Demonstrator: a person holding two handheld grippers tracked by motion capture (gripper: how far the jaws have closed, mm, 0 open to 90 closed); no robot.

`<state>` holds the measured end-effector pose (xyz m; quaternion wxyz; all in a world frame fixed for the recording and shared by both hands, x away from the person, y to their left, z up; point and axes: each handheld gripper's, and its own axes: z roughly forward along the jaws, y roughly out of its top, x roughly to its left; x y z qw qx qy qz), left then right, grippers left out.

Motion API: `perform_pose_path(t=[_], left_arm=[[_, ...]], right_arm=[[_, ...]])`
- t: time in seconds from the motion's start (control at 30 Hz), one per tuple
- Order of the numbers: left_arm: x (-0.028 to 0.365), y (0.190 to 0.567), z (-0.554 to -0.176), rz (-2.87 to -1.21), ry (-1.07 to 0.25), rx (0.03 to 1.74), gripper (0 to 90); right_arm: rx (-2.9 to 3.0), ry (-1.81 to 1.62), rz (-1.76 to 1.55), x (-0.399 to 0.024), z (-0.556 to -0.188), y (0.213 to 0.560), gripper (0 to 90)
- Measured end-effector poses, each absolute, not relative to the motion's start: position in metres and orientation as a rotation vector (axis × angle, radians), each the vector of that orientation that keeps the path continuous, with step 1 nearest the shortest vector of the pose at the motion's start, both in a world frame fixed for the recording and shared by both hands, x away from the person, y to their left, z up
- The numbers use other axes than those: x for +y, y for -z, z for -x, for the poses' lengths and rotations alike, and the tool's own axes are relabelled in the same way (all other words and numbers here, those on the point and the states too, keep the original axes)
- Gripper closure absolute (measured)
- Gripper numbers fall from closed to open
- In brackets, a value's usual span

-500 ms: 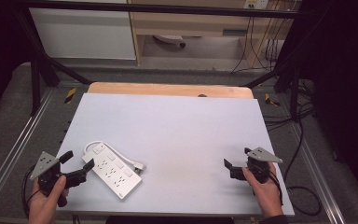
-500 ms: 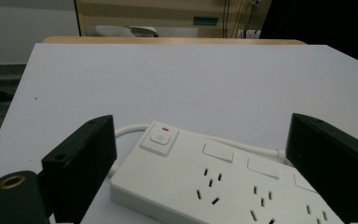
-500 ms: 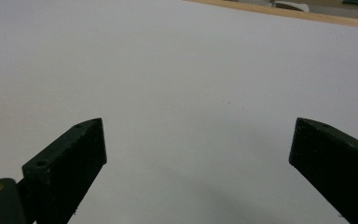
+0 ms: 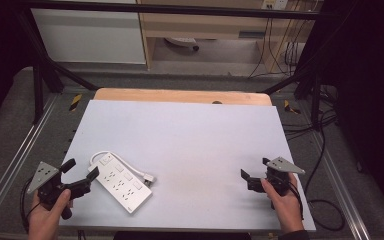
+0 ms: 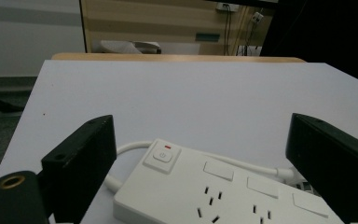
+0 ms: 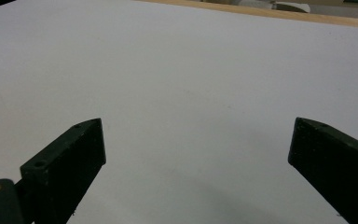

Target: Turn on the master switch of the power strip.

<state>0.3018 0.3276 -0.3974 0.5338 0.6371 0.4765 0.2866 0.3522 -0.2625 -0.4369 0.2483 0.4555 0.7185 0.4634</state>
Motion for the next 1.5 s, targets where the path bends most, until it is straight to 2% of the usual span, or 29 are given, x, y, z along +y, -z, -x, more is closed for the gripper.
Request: perform_pose_path(t=[0.5, 1.5], left_arm=[[0.333, 0.379, -0.309, -1.473, -0.708, 1.131, 7.4], [0.333, 0.366, -0.345, -1.573, -0.755, 1.146, 6.1]], right_arm=[[1.964, -1.249, -1.219, -0.258, -0.35, 0.433, 2.8], [1.954, -1.265, -1.248, -0.262, -0.351, 0.434, 2.5]])
